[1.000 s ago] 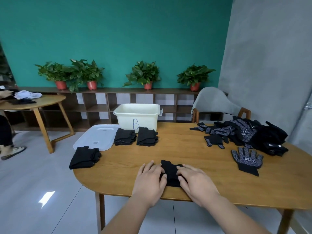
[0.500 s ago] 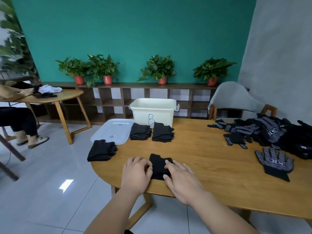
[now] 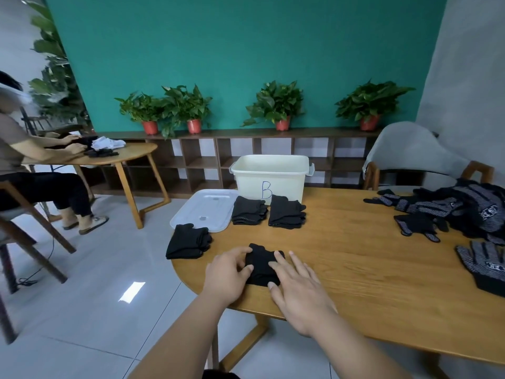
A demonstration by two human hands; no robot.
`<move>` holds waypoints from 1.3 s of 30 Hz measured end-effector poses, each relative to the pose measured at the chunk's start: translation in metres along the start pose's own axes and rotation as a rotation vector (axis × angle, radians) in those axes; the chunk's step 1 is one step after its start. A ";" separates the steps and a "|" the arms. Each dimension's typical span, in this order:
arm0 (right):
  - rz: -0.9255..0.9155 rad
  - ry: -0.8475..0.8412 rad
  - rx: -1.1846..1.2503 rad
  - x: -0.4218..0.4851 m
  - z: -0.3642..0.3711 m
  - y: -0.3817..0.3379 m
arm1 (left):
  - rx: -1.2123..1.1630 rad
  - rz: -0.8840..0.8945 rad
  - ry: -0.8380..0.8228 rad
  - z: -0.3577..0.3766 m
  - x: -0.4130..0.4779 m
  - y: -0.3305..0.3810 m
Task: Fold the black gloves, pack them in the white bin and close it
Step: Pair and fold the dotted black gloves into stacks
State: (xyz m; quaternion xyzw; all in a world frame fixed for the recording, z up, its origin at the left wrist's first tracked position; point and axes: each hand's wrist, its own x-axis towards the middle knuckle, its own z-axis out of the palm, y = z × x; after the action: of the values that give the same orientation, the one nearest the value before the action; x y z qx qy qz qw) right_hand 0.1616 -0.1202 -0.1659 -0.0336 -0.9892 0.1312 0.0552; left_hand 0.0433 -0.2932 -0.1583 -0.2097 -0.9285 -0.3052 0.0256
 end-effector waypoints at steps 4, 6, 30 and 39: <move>0.023 0.046 0.013 -0.002 0.001 0.000 | -0.186 -0.073 0.027 -0.008 0.005 -0.003; 0.031 0.053 0.016 -0.002 0.001 0.000 | -0.202 -0.101 0.059 -0.014 0.006 -0.005; 0.065 -0.033 -0.030 -0.004 -0.002 -0.003 | -0.450 -0.182 0.351 -0.108 0.046 -0.035; 0.073 -0.036 -0.044 0.000 -0.002 -0.003 | -0.356 -0.415 0.237 -0.102 0.065 -0.089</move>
State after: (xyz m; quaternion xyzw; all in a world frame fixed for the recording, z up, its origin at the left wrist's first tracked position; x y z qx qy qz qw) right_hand 0.1620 -0.1228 -0.1635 -0.0684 -0.9908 0.1120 0.0319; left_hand -0.0597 -0.3925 -0.1136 0.0208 -0.8741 -0.4842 0.0338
